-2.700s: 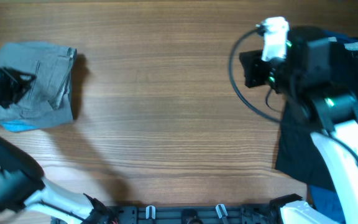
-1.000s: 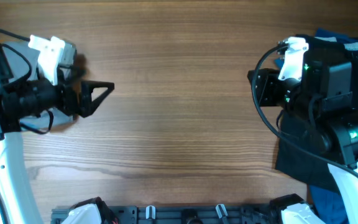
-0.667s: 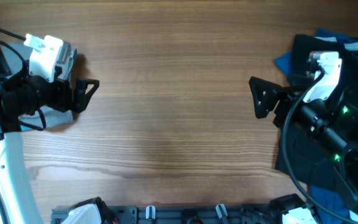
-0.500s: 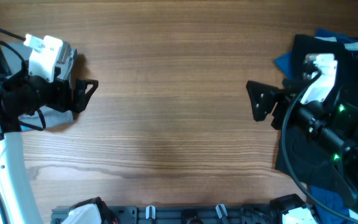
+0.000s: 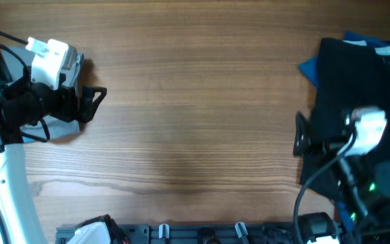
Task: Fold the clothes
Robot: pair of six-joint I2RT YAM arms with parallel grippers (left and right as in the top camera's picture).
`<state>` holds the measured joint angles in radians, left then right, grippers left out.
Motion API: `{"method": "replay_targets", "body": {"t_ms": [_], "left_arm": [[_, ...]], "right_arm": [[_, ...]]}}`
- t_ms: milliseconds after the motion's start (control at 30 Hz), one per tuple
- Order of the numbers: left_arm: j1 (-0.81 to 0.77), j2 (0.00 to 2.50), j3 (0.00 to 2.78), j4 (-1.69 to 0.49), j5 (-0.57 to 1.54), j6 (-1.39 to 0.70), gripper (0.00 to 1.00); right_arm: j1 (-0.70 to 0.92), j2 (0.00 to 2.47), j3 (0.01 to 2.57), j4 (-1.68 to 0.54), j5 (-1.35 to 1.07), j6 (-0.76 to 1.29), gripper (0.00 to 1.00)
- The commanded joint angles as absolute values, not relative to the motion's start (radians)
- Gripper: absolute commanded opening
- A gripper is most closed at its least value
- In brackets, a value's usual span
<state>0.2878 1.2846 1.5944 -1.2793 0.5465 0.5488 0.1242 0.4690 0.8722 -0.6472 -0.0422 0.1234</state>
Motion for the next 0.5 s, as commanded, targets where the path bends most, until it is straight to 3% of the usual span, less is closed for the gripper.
{"method": "replay_targets", "body": {"t_ms": [0, 67, 167, 367, 467], "left_arm": [[0.284, 1.279, 1.595, -1.279, 0.548, 0.561, 1.0], [0.284, 1.279, 1.595, -1.279, 0.548, 0.561, 1.0], [0.283, 1.279, 1.596, -1.279, 0.548, 0.561, 1.0], [0.283, 1.279, 1.595, -1.279, 0.548, 0.561, 1.0], [0.284, 1.279, 1.595, -1.279, 0.548, 0.561, 1.0]], "right_arm": [[0.103, 0.265, 0.664, -0.515, -0.026, 0.154, 1.0], [0.086, 0.119, 0.444, -0.406, -0.06, 0.052, 1.0], [0.059, 0.004, 0.244, -0.286, -0.06, 0.055, 1.0], [0.052, 0.002, 0.002, 0.015, -0.06, 0.055, 1.0], [0.053, 0.003, 0.005, 0.003, -0.06, 0.053, 1.0]]}}
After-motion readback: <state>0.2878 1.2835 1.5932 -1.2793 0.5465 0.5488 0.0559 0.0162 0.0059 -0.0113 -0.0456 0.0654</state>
